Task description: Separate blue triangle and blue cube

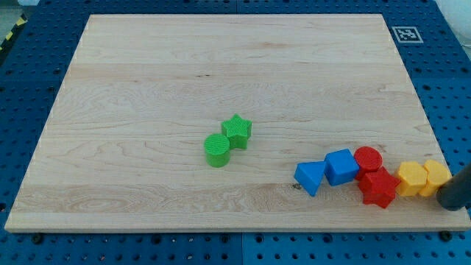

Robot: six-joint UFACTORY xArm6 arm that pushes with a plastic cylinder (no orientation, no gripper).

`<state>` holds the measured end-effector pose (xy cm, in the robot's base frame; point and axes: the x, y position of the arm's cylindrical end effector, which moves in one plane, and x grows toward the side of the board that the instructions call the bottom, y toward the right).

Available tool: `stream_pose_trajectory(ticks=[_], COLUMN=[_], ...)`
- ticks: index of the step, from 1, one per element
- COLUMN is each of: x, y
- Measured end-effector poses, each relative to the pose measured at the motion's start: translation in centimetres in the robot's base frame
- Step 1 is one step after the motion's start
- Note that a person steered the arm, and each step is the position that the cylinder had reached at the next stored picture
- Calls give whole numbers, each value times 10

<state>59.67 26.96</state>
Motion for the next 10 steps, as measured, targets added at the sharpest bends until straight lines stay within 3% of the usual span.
stream_pose_trajectory(ticks=[3, 10], x=[22, 21], y=[-9, -79])
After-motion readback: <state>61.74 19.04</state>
